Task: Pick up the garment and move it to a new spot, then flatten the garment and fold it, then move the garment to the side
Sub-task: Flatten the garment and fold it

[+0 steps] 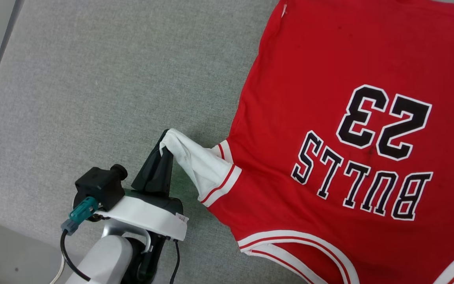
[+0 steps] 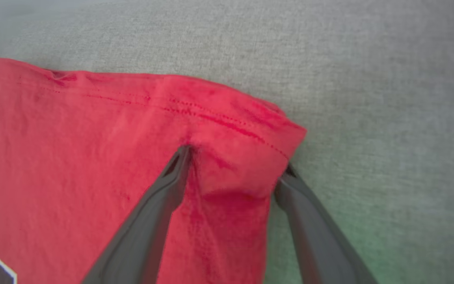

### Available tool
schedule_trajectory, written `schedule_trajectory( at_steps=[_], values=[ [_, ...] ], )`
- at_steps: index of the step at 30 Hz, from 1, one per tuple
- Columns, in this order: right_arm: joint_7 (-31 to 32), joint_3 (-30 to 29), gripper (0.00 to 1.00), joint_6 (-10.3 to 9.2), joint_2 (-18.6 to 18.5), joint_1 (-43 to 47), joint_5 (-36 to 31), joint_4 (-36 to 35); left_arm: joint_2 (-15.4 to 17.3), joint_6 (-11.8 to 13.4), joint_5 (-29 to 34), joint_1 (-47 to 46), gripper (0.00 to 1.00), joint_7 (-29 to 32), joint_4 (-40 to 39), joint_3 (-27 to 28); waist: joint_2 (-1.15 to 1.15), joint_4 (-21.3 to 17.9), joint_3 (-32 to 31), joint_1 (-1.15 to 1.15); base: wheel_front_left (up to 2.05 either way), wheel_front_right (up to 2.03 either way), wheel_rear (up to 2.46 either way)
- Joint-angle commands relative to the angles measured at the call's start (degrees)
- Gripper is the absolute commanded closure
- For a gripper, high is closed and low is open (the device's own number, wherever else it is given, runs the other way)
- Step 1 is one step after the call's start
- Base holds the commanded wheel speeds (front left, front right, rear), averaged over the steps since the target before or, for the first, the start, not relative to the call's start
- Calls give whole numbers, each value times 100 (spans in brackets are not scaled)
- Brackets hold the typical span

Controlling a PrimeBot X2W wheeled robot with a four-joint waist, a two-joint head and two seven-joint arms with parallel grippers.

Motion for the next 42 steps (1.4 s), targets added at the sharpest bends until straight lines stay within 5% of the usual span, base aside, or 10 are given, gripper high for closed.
schedule_trajectory(
  at_steps=[1,2,3,4,5,6,22,33,42],
  values=[
    [325,14,0,-4,134,210,-19,384,-25,31,46,-47,100,-32,-52,-11,0,82,100,-1,0,0,0],
    [475,-1,0,-6,178,282,-49,540,-26,46,45,-42,100,-40,-76,-14,0,81,109,-1,0,0,0],
    [676,-45,43,-7,216,350,-85,716,-23,60,52,-33,100,-48,-89,-14,0,78,112,-1,0,0,0],
    [823,-72,73,-7,264,411,-122,836,-25,65,61,-20,100,-50,-101,-15,0,74,111,-1,0,0,0],
    [873,-116,92,-8,296,429,-160,912,-26,71,64,-9,100,-55,-113,-19,0,70,109,-1,0,0,0],
    [976,-138,100,-8,318,446,-205,995,-23,72,72,-4,100,-57,-115,-20,0,64,101,-1,0,0,0],
    [437,9,100,-7,-117,760,-219,-55,227,239,-81,362,100,72,142,161,0,-411,-871,-1,0,0,0],
    [313,-420,100,-7,21,2994,255,-1483,565,497,-408,1049,100,310,341,485,0,-1197,-1834,-1,0,0,0],
    [305,-1170,100,-7,750,5296,220,-2947,755,518,-636,1493,100,388,624,648,0,-1730,-2272,-1,0,0,0]
  ],
)
